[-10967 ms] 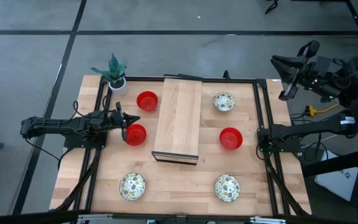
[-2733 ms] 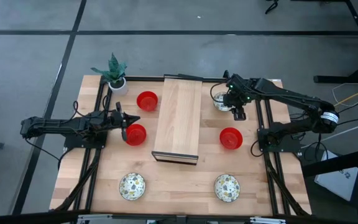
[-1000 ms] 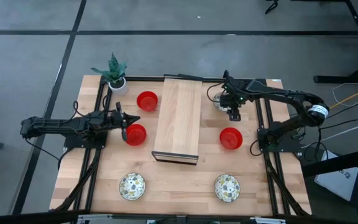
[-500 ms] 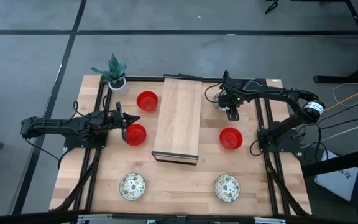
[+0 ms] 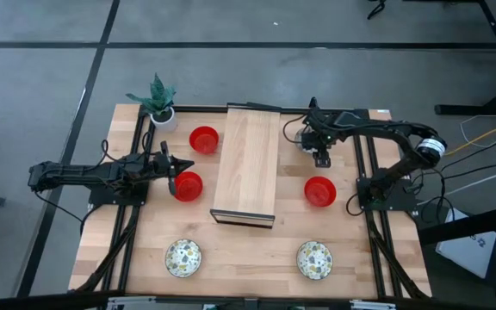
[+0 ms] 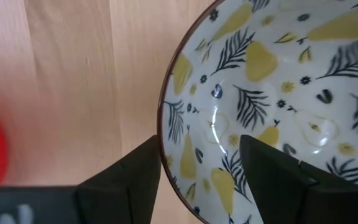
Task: Pick & Place Mini bowls
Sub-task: Put the top white patterned bowl on the shelf
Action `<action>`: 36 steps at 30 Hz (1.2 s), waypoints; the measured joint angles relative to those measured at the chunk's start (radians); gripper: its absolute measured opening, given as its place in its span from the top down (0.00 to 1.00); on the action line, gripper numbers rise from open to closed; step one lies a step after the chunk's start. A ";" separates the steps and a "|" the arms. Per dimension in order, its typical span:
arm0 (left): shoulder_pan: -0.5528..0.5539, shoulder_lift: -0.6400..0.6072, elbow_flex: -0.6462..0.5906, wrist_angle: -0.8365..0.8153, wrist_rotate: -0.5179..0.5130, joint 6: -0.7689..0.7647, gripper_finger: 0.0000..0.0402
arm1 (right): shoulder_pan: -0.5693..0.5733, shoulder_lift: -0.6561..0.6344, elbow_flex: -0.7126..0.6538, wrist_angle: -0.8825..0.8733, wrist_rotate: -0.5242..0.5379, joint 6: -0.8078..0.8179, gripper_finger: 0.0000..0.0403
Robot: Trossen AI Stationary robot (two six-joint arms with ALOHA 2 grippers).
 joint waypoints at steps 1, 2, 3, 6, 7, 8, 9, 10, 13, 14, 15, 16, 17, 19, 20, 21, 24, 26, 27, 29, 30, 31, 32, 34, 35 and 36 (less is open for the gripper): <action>0.000 0.000 0.000 0.000 0.000 0.000 0.99 | 0.000 0.007 0.000 -0.001 0.000 0.000 0.47; 0.000 0.000 0.000 0.000 0.000 0.000 0.99 | 0.000 0.013 0.000 -0.001 0.000 0.000 0.47; 0.000 0.000 0.000 0.000 0.000 0.000 0.99 | 0.000 0.017 0.000 -0.001 0.001 0.000 0.48; 0.000 0.000 0.000 0.000 0.000 0.000 0.99 | 0.000 0.022 0.000 -0.001 0.003 0.000 0.55; 0.000 0.000 0.000 0.000 0.000 0.000 0.99 | 0.000 0.022 0.000 -0.001 0.003 0.000 0.58; 0.000 0.000 0.000 0.000 0.000 0.000 0.99 | 0.000 0.022 0.000 -0.001 0.003 0.000 0.61; 0.000 0.000 0.000 0.000 0.000 0.000 0.99 | 0.000 0.022 0.000 -0.002 0.003 0.000 0.65; 0.000 0.000 0.000 0.000 0.000 0.000 0.99 | 0.000 0.022 0.000 -0.002 0.003 0.000 0.68; 0.000 0.000 0.000 0.000 0.000 0.000 0.99 | 0.000 0.022 0.000 0.001 0.003 -0.002 0.78; 0.000 0.000 0.000 0.000 0.000 0.000 0.99 | 0.000 0.022 0.002 0.005 0.003 -0.002 0.81; 0.000 0.000 0.000 0.000 0.000 0.000 0.99 | 0.001 0.021 0.003 0.008 0.003 -0.003 0.85; 0.000 0.000 0.000 0.000 0.000 0.000 0.99 | 0.001 0.020 0.005 0.011 0.007 -0.003 0.87; 0.000 0.000 0.000 0.000 0.000 0.000 0.99 | 0.001 0.018 0.006 0.013 0.014 -0.003 0.90; 0.000 0.000 0.000 0.000 0.000 0.000 0.99 | 0.001 0.017 0.007 0.017 0.021 -0.004 0.95; 0.000 0.000 0.000 0.000 0.000 0.000 0.99 | 0.001 0.017 0.007 0.016 0.028 -0.003 0.97; 0.000 0.000 0.000 0.000 0.000 0.000 0.99 | 0.001 0.017 0.006 0.015 0.032 -0.003 0.97; 0.000 0.000 0.000 0.000 0.000 0.000 0.99 | 0.001 0.018 0.006 0.012 0.033 0.001 0.96; 0.000 0.000 0.000 0.000 0.000 0.000 0.99 | 0.001 0.018 0.006 0.011 0.033 0.002 0.97; 0.000 0.000 0.000 0.000 0.000 0.000 0.99 | 0.001 0.018 0.005 0.010 0.033 0.003 0.97; 0.000 0.000 0.000 0.000 0.000 0.000 0.99 | 0.001 0.019 0.005 0.009 0.033 0.004 0.97; 0.000 0.000 0.000 0.000 0.000 0.000 0.99 | 0.001 0.019 0.005 0.008 0.033 0.004 0.97; 0.000 0.000 0.000 0.000 0.000 0.000 0.99 | 0.001 0.020 0.005 0.007 0.034 0.005 0.97; 0.000 0.000 0.000 0.000 0.000 0.000 0.99 | 0.001 0.019 0.005 0.005 0.036 0.005 0.97; 0.000 0.000 0.000 0.000 0.000 0.000 0.99 | 0.001 0.020 0.004 0.002 0.042 0.006 0.97; 0.000 0.000 0.000 0.000 0.000 0.000 0.99 | 0.001 0.020 0.003 0.001 0.043 0.007 0.97; 0.000 0.000 0.000 0.000 0.000 0.000 0.99 | 0.001 0.020 0.003 0.001 0.043 0.007 0.97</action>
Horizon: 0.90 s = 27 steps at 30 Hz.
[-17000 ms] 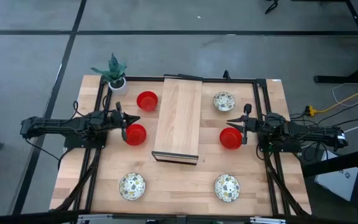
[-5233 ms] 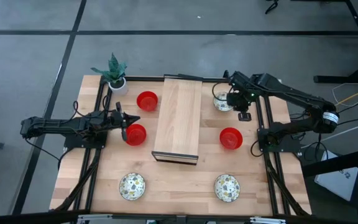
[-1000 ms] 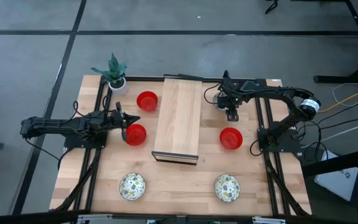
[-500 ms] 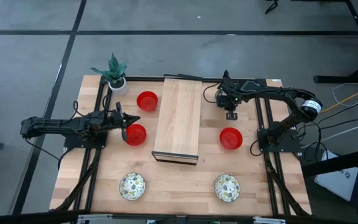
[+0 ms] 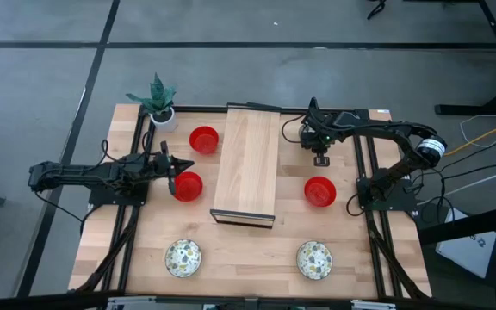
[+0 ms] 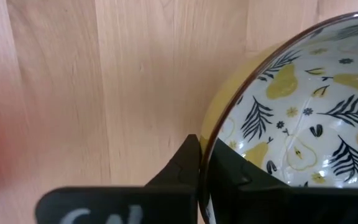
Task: Pick & Place Mini bowls
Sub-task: Put the top white patterned bowl on the shelf
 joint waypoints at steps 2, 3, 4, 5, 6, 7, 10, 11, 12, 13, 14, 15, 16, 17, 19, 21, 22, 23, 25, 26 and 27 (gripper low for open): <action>0.000 0.000 0.000 0.000 0.000 0.000 0.99 | 0.000 0.000 0.000 0.000 0.001 0.000 0.97; 0.000 0.000 0.000 0.000 0.000 0.000 0.99 | 0.000 0.000 0.000 -0.001 0.002 0.000 0.97; 0.000 0.000 0.000 0.000 0.000 0.000 0.99 | 0.000 0.000 0.000 -0.002 0.002 0.000 0.97; 0.000 0.000 0.000 0.000 0.000 0.000 0.99 | 0.000 0.000 0.003 -0.006 0.002 0.004 0.97; 0.000 0.000 0.000 0.000 0.000 0.000 0.99 | 0.000 -0.001 0.009 -0.011 0.005 0.013 0.97; 0.000 0.000 0.000 0.000 0.000 0.000 0.99 | 0.000 -0.002 0.016 -0.017 0.010 0.024 0.97; 0.000 0.000 0.000 0.000 0.000 0.000 0.99 | 0.006 0.001 0.047 -0.066 0.031 0.054 0.97; 0.000 0.000 0.000 0.000 0.000 0.000 0.99 | 0.009 0.002 0.058 -0.079 0.036 0.056 0.97; 0.000 0.000 0.000 0.000 0.000 0.000 0.99 | 0.015 0.002 0.068 -0.094 0.042 0.058 0.97; 0.000 0.000 0.000 0.000 0.000 0.000 0.99 | 0.019 0.003 0.078 -0.105 0.050 0.058 0.97; 0.000 0.000 0.000 0.000 0.000 0.000 0.99 | 0.024 0.003 0.090 -0.110 0.055 0.058 0.97; 0.000 0.000 0.000 0.000 0.000 0.000 0.99 | 0.028 0.003 0.102 -0.115 0.057 0.059 0.97; 0.000 0.000 0.000 0.000 0.000 0.000 0.99 | 0.031 0.002 0.113 -0.123 0.056 0.064 0.97; 0.000 0.000 0.000 0.000 0.000 0.000 0.99 | 0.036 0.002 0.122 -0.135 0.057 0.070 0.97; 0.000 0.000 0.000 0.000 0.000 0.000 0.99 | 0.043 0.002 0.141 -0.157 0.058 0.075 0.97; 0.000 0.000 0.000 0.000 0.000 0.000 0.99 | 0.049 0.002 0.162 -0.171 0.062 0.078 0.97; 0.000 0.000 0.000 0.000 0.000 0.000 0.99 | 0.052 0.001 0.171 -0.180 0.066 0.082 0.97; 0.000 0.000 0.000 0.000 0.000 0.000 0.99 | 0.054 0.001 0.179 -0.194 0.074 0.089 0.97; 0.000 0.000 0.000 0.000 0.000 0.000 0.99 | 0.058 0.000 0.199 -0.225 0.079 0.100 0.97; 0.000 0.000 0.000 0.000 0.000 0.000 0.99 | 0.060 0.000 0.208 -0.233 0.080 0.103 0.97; 0.000 0.000 0.000 0.000 0.000 0.000 0.99 | 0.063 0.000 0.219 -0.239 0.081 0.107 0.97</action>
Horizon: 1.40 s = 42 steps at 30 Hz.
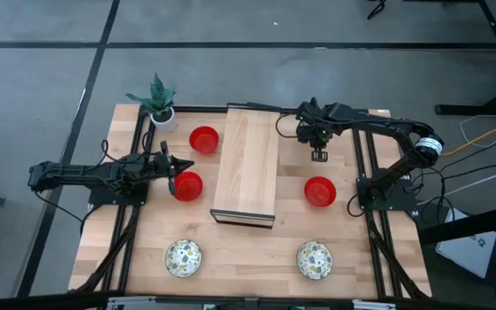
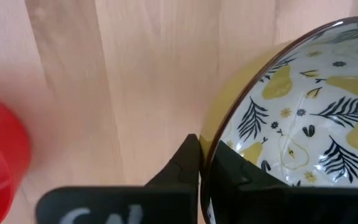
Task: Pick & Place Mini bowls
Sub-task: Put the top white patterned bowl on the shelf
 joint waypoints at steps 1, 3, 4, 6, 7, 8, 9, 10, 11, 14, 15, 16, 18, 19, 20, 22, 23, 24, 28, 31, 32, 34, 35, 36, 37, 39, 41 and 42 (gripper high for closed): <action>0.000 0.000 0.000 0.000 0.000 0.000 0.99 | 0.002 0.000 0.010 -0.006 0.000 0.005 0.97; 0.000 0.000 0.000 0.000 0.000 0.000 0.99 | 0.008 -0.001 0.027 -0.029 0.000 0.013 0.97; 0.000 0.000 0.000 0.000 0.000 0.000 0.99 | 0.013 -0.001 0.038 -0.040 0.000 0.017 0.97; 0.000 0.000 0.000 0.000 0.000 0.000 0.99 | 0.023 -0.001 0.064 -0.062 0.003 0.025 0.97; 0.000 0.000 0.000 0.000 0.000 0.000 0.99 | 0.029 -0.001 0.076 -0.075 0.014 0.034 0.97; 0.000 0.000 0.000 0.000 0.000 0.000 0.99 | 0.036 -0.002 0.090 -0.090 0.028 0.041 0.97; 0.000 0.000 0.000 0.000 0.000 0.000 0.99 | 0.042 -0.002 0.104 -0.109 0.035 0.045 0.97; 0.000 0.000 0.000 0.000 0.000 0.000 0.99 | 0.048 -0.002 0.119 -0.129 0.035 0.049 0.97; 0.000 0.000 0.000 0.000 0.000 0.000 0.99 | 0.053 -0.007 0.131 -0.146 0.033 0.055 0.97; 0.000 0.000 0.000 0.000 0.000 0.000 0.99 | 0.072 -0.035 0.158 -0.175 0.034 0.068 0.97; 0.000 0.000 0.000 0.000 0.000 0.000 0.99 | 0.078 -0.049 0.164 -0.186 0.034 0.073 0.97; 0.000 0.000 0.000 0.000 0.000 0.000 0.99 | 0.084 -0.065 0.168 -0.196 0.034 0.081 0.97; 0.000 0.000 0.000 0.000 0.000 0.000 0.99 | 0.092 -0.102 0.172 -0.204 0.033 0.100 0.97; 0.000 0.000 0.000 0.000 0.000 0.000 0.99 | 0.098 -0.122 0.173 -0.205 0.033 0.111 0.97; 0.000 0.000 0.000 0.000 0.000 0.000 0.99 | 0.103 -0.143 0.174 -0.205 0.031 0.122 0.97; 0.000 0.000 0.000 0.000 0.000 0.000 0.99 | 0.113 -0.184 0.174 -0.209 0.020 0.139 0.97; 0.000 0.000 0.000 0.000 0.000 0.000 0.99 | 0.119 -0.203 0.174 -0.211 0.018 0.152 0.97; 0.000 0.000 0.000 0.000 0.000 0.000 0.99 | 0.127 -0.221 0.174 -0.213 0.018 0.164 0.97; 0.000 0.000 0.000 0.000 0.000 0.000 0.99 | 0.153 -0.290 0.174 -0.231 0.015 0.203 0.97; 0.000 0.000 0.000 0.000 0.000 0.000 0.99 | 0.177 -0.327 0.174 -0.246 0.014 0.244 0.97; 0.000 0.000 0.000 0.000 0.000 0.000 0.99 | 0.187 -0.339 0.174 -0.253 0.014 0.254 0.97; 0.000 0.000 0.000 0.000 0.000 0.000 0.99 | 0.209 -0.360 0.174 -0.261 0.014 0.283 0.97; 0.000 0.000 0.000 0.000 0.000 0.000 0.99 | 0.218 -0.368 0.174 -0.261 0.011 0.295 0.97; 0.000 0.000 0.000 0.000 0.000 0.000 0.99 | 0.227 -0.376 0.174 -0.261 0.002 0.305 0.97; 0.000 0.000 0.000 0.000 0.000 0.000 0.99 | 0.238 -0.383 0.174 -0.261 -0.009 0.316 0.97; 0.000 0.000 0.000 0.000 0.000 0.000 0.99 | 0.261 -0.394 0.174 -0.259 -0.018 0.346 0.97; 0.000 0.000 0.000 0.000 0.000 0.000 0.99 | 0.283 -0.402 0.174 -0.258 -0.020 0.368 0.97; 0.000 0.000 0.000 0.000 0.000 0.000 0.99 | 0.295 -0.404 0.174 -0.257 -0.020 0.379 0.97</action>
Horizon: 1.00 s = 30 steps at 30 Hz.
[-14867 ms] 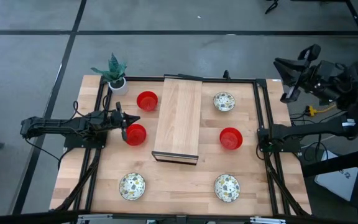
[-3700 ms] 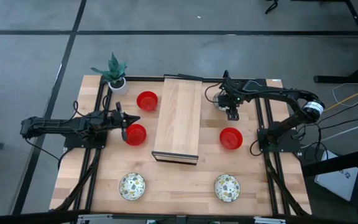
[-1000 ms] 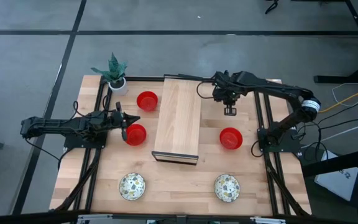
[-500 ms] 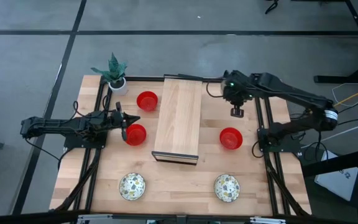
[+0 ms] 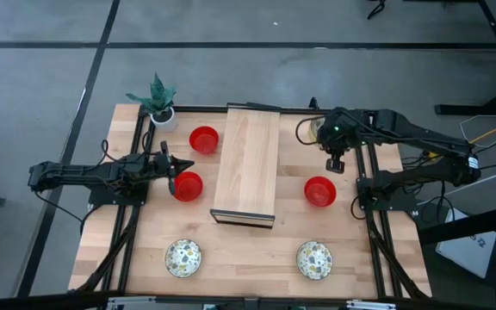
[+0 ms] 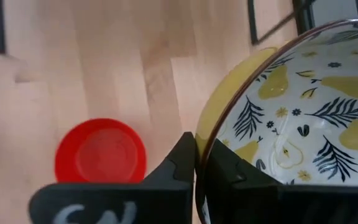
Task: Pick & Place Mini bowls
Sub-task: Put the top white patterned bowl on the shelf
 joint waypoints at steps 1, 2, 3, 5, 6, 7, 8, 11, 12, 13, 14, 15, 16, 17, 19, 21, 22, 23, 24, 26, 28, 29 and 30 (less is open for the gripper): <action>0.000 0.000 0.000 0.000 0.000 0.000 0.99 | 0.013 -0.002 0.000 0.004 -0.005 0.012 0.97; 0.000 0.000 0.000 0.000 0.000 0.000 0.99 | 0.026 -0.003 0.000 0.012 -0.013 0.023 0.97; 0.000 0.000 0.000 0.000 0.000 0.000 0.99 | 0.037 -0.004 0.000 0.022 -0.020 0.032 0.97; 0.000 0.000 0.000 0.000 0.000 0.000 0.99 | 0.062 -0.004 0.000 0.043 -0.036 0.046 0.97; 0.000 0.000 0.000 0.000 0.000 0.000 0.99 | 0.072 -0.004 0.000 0.055 -0.045 0.052 0.97; 0.000 0.000 0.000 0.000 0.000 0.000 0.99 | 0.082 -0.004 0.000 0.069 -0.046 0.057 0.97; 0.000 0.000 0.000 0.000 0.000 0.000 0.99 | 0.093 -0.004 0.000 0.083 -0.045 0.057 0.97; 0.000 0.000 0.000 0.000 0.000 0.000 0.99 | 0.112 -0.004 0.000 0.115 -0.046 0.076 0.97; 0.000 0.000 0.000 0.000 0.000 0.000 0.99 | 0.117 -0.004 0.000 0.128 -0.048 0.087 0.97; 0.000 0.000 0.000 0.000 0.000 0.000 0.99 | 0.120 -0.004 0.000 0.142 -0.058 0.094 0.97; 0.000 0.000 0.000 0.000 0.000 0.000 0.99 | 0.122 -0.004 0.000 0.160 -0.069 0.102 0.97; 0.000 0.000 0.000 0.000 0.000 0.000 0.99 | 0.122 -0.004 0.000 0.178 -0.082 0.109 0.97; 0.000 0.000 0.000 0.000 0.000 0.000 0.99 | 0.123 -0.004 0.000 0.194 -0.093 0.111 0.97; 0.000 0.000 0.000 0.000 0.000 0.000 0.99 | 0.123 -0.004 0.000 0.212 -0.105 0.112 0.97; 0.000 0.000 0.000 0.000 0.000 0.000 0.99 | 0.123 -0.004 0.000 0.249 -0.113 0.112 0.97; 0.000 0.000 0.000 0.000 0.000 0.000 0.99 | 0.123 -0.004 0.000 0.283 -0.115 0.111 0.97; 0.000 0.000 0.000 0.000 0.000 0.000 0.99 | 0.123 -0.004 0.000 0.296 -0.121 0.112 0.97; 0.000 0.000 0.000 0.000 0.000 0.000 0.99 | 0.123 -0.004 0.000 0.308 -0.131 0.115 0.97; 0.000 0.000 0.000 0.000 0.000 0.000 0.99 | 0.123 -0.004 0.000 0.320 -0.139 0.125 0.97; 0.000 0.000 0.000 0.000 0.000 0.000 0.99 | 0.123 -0.004 0.000 0.348 -0.152 0.137 0.97; 0.000 0.000 0.000 0.000 0.000 0.000 0.99 | 0.123 -0.004 0.000 0.364 -0.173 0.145 0.97; 0.000 0.000 0.000 0.000 0.000 0.000 0.99 | 0.123 -0.004 0.000 0.372 -0.177 0.153 0.97; 0.000 0.000 0.000 0.000 0.000 0.000 0.99 | 0.123 -0.004 0.001 0.382 -0.177 0.157 0.97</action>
